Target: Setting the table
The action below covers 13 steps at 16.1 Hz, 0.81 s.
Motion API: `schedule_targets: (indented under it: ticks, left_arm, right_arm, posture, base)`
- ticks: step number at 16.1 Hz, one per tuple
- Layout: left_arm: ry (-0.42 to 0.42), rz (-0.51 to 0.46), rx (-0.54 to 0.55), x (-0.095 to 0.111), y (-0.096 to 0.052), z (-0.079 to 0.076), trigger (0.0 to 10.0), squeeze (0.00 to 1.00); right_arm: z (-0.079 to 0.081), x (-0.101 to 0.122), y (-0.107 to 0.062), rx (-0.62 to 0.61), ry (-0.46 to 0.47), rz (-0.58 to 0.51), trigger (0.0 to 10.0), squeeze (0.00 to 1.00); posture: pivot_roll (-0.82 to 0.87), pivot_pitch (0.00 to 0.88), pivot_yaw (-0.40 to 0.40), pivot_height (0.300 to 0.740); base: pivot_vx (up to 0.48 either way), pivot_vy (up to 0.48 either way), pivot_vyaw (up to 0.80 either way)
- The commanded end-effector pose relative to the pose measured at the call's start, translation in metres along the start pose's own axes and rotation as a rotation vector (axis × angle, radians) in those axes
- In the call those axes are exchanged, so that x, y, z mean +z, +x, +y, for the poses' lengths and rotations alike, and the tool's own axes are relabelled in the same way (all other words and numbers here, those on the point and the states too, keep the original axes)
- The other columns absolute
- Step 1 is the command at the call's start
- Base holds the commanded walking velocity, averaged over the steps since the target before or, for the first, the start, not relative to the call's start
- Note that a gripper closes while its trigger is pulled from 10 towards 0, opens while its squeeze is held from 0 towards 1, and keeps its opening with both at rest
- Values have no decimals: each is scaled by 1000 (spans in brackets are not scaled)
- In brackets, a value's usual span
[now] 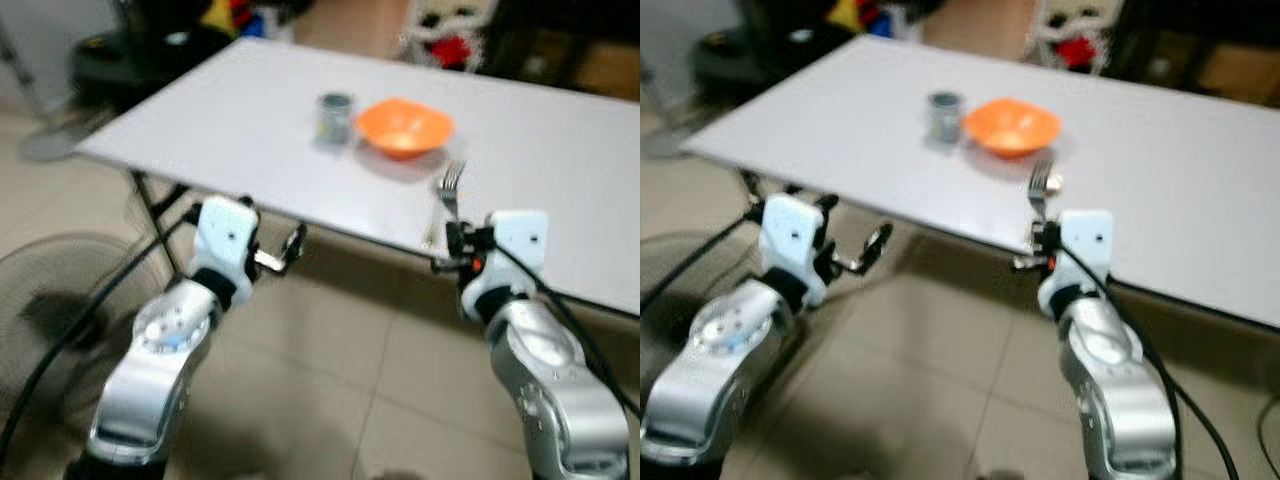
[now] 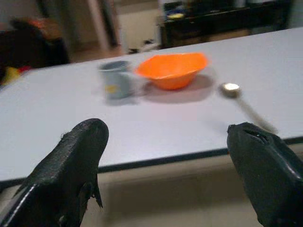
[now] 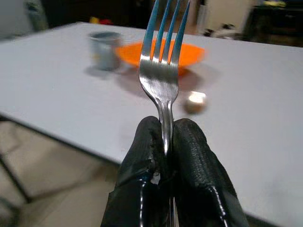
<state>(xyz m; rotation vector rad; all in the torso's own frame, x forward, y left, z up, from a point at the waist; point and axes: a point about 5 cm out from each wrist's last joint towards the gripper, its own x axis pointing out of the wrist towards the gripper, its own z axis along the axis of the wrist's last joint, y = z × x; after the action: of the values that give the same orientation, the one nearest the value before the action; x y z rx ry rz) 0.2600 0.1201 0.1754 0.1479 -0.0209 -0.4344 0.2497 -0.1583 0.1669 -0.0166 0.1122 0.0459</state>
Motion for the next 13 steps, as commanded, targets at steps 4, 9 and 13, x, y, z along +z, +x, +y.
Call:
schedule_targets:
  ticks: [4,9,13]
  left_arm:
    - [13,-9,1,3,-1,1,10000,43]
    - [15,-10,2,3,-1,2,10000,47]
    - [16,-12,0,3,0,2,10000,47]
  right_arm:
    - [-2,2,1,-16,-16,9,10000,0]
    - [-3,2,1,-26,-14,14,10000,0]
    - [-2,1,0,-28,-24,13,10000,0]
  posture:
    - [14,63,14,740]
    - [13,64,17,740]
    - [10,55,23,740]
  base:
    - [409,0,0]
    - [392,0,0]
    - [378,0,0]
